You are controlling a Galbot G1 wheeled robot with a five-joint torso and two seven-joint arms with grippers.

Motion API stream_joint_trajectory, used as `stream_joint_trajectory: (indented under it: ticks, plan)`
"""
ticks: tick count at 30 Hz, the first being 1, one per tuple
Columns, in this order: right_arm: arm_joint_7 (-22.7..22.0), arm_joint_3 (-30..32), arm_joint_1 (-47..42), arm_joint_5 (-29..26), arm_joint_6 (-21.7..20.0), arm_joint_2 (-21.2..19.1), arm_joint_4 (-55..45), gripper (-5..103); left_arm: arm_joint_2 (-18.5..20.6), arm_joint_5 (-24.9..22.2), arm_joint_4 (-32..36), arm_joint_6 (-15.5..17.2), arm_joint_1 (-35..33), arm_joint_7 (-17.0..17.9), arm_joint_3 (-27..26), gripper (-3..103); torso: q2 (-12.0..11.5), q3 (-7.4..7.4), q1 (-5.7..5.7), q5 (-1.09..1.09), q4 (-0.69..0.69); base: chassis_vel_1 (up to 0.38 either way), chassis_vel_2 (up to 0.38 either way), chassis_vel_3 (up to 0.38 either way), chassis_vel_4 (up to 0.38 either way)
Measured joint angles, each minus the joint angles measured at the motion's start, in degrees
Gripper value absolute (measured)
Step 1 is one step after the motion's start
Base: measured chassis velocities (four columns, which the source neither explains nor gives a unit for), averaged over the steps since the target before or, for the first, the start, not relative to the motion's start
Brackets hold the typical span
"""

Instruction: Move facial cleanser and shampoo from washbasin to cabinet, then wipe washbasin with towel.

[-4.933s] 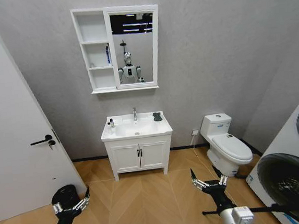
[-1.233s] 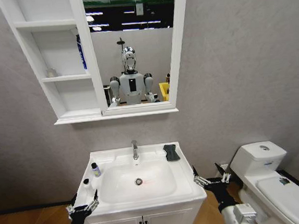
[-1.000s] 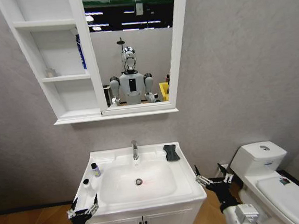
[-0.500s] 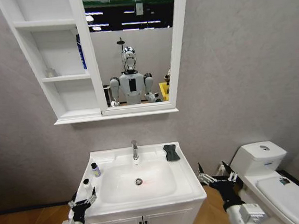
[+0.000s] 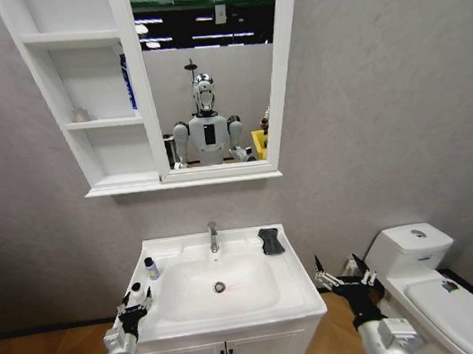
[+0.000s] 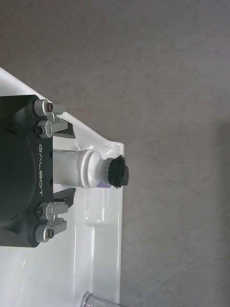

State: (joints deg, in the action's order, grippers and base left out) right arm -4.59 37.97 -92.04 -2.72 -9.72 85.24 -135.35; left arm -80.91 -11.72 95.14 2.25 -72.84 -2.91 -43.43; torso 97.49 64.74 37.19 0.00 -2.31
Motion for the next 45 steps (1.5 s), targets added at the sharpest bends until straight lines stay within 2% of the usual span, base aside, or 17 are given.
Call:
stream_joint_trajectory:
  ticks: [8,11,15,17,18,20,22,23,25,29,30,33,36,38,41,43,45]
  plan:
    - [-0.12,-0.24,0.29,0.01,-0.25,-0.27,0.15,100,-0.02,-0.11,1.15,1.62,0.06,0.03,-0.18,33,0.00,0.00,0.00,0.00,0.00,0.000,0.000,0.000,0.000]
    - [-0.54,-0.29,0.26,0.00,-0.42,-0.27,0.15,100,0.10,0.13,2.43,2.23,-0.35,0.37,-0.16,32,0.00,0.00,0.00,-0.03,0.00,0.000,0.000,0.000,0.000]
    - [-1.11,-0.26,0.40,-0.10,-0.93,-0.56,0.15,100,2.86,-1.15,9.78,6.56,-1.07,2.93,-0.06,32,0.00,0.00,0.00,-0.02,0.00,0.000,0.000,0.000,0.000]
    - [-1.20,-0.34,0.64,-0.18,-1.14,-0.82,0.45,100,10.48,-7.49,19.22,13.73,0.93,9.45,0.13,32,0.01,-0.01,-0.01,0.02,-0.01,0.000,0.000,0.000,0.000]
    - [-1.20,-0.34,0.64,-0.18,-1.14,-0.82,0.45,100,10.48,-7.49,19.22,13.73,0.93,9.45,0.13,32,0.01,-0.01,-0.01,0.02,-0.01,0.000,0.000,0.000,0.000]
    - [-1.21,-0.65,0.95,-0.15,-1.15,-0.69,0.78,100,14.93,-12.02,23.02,17.97,3.12,14.01,0.23,32,0.01,-0.01,-0.01,0.02,-0.01,0.000,0.000,0.000,0.000]
    - [-1.22,-1.32,1.55,-0.11,-1.15,-0.19,1.49,100,22.59,-21.98,27.80,25.46,7.69,22.07,0.56,32,0.00,-0.01,0.00,-0.01,0.00,0.000,0.000,0.000,0.000]
    - [-1.22,-1.32,1.55,-0.11,-1.15,-0.19,1.49,100,22.59,-21.98,27.80,25.46,7.69,22.07,0.56,32,0.00,-0.01,0.00,-0.01,0.00,0.000,0.000,0.000,0.000]
    - [-1.22,-1.52,1.79,-0.13,-1.08,0.09,1.98,100,30.85,-32.16,29.62,31.40,13.08,27.29,0.83,32,0.00,0.00,0.00,-0.01,-0.01,0.000,0.000,0.000,0.000]
    - [-1.21,-1.52,1.66,-0.69,-0.85,0.44,2.38,100,39.95,-41.25,27.04,35.49,23.24,30.56,3.71,32,0.00,0.00,0.00,-0.02,0.00,0.000,0.000,0.000,0.000]
    - [-1.21,-1.52,1.66,-0.69,-0.85,0.44,2.38,100,39.95,-41.25,27.04,35.49,23.24,30.56,3.71,32,0.00,0.00,0.00,-0.02,0.00,0.000,0.000,0.000,0.000]
    - [-1.11,-1.28,1.24,-0.94,-0.78,0.41,2.40,100,45.91,-50.86,23.69,38.45,35.08,33.27,9.23,32,0.00,0.00,0.01,0.00,-0.01,0.000,0.000,0.000,0.000]
    - [-1.11,-1.12,1.23,-1.00,-0.78,0.34,2.40,100,47.12,-52.74,22.55,38.96,38.24,33.59,11.12,32,0.00,0.00,0.00,0.00,-0.01,0.000,0.000,0.000,0.000]
    - [-1.08,-0.90,1.26,-1.08,-0.78,0.22,2.40,100,49.14,-55.53,15.98,39.59,50.10,32.61,18.59,32,0.00,0.00,0.00,0.00,0.00,0.000,0.000,0.000,0.000]
    - [-1.08,-0.90,1.26,-1.08,-0.78,0.20,2.40,100,49.22,-56.13,14.12,39.64,53.12,32.12,20.62,32,0.00,0.00,0.00,0.00,0.01,0.000,0.000,0.000,0.000]
    - [-1.05,-0.93,1.33,-1.08,-0.83,0.16,2.37,100,47.80,-58.50,5.15,39.66,65.53,30.77,30.49,32,0.00,0.00,0.00,0.00,0.01,0.000,0.000,0.000,0.000]
    - [-1.05,-0.90,1.32,-1.07,-0.84,0.18,2.35,100,46.88,-58.43,2.41,39.65,68.60,30.26,33.19,32,0.00,0.00,0.00,0.00,-0.01,0.000,0.000,0.000,0.000]
